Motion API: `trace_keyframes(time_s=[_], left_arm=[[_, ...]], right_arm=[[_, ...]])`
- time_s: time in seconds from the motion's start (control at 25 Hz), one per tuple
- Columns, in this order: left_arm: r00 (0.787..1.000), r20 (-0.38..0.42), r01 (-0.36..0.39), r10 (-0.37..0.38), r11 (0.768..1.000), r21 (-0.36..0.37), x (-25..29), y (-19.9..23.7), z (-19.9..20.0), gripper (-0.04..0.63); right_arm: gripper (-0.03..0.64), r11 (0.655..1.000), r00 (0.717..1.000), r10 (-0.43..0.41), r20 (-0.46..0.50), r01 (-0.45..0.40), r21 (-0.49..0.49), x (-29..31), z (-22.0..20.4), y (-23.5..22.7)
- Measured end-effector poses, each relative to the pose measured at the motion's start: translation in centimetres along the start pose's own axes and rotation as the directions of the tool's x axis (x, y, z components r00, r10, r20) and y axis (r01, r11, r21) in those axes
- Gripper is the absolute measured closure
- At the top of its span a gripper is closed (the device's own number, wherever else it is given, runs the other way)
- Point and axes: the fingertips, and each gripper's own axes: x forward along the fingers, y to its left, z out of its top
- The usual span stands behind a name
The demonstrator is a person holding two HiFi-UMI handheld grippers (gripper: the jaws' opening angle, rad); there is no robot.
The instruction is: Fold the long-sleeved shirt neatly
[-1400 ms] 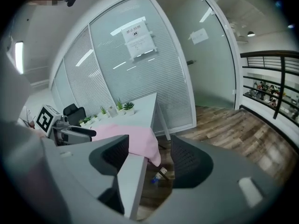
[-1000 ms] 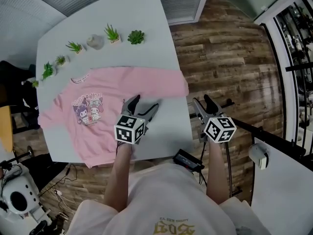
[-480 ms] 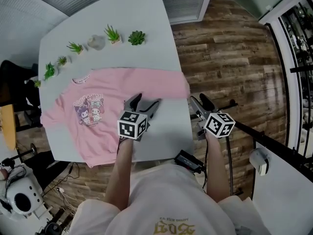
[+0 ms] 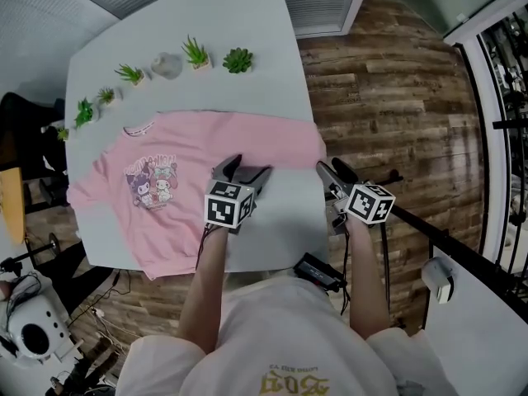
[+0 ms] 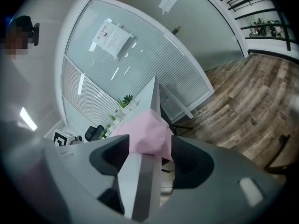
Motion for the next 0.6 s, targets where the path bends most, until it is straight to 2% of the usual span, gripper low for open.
trace_keyframes(time_s=[0.24,0.36,0.4,0.48,0.6], left_arm=[[1.0,-0.014,-0.002,0.002,1.0,-0.014,0.1,0.3,-0.3,0.273],[1.0,-0.021,-0.003,0.003,1.0,-0.014,0.2,0.2,-0.5,0.276],[1.0,-0.022,-0.005,0.004,1.0,-0.012,0.3,0.2,-0.5,0.279],[1.0,-0.022,-0.009,0.008,1.0,-0.01,0.3,0.3,-0.5,0.285],[1.0,-0.019,-0.008,0.008,1.0,-0.011,0.2,0.3,-0.4,0.291]], right_arm=[[0.346,0.99,0.999,0.042,-0.01,-0.041,0.136,1.4,-0.7,-0.6],[0.419,0.979,0.996,0.091,-0.017,-0.086,0.187,1.8,-0.7,-0.1],[0.45,0.976,0.995,0.1,-0.016,-0.095,0.195,1.8,-0.6,0.1],[0.466,0.98,0.995,0.094,-0.015,-0.09,0.18,1.7,-0.5,0.2],[0.508,0.992,0.999,0.048,-0.02,-0.046,0.116,1.5,-0.2,0.1]])
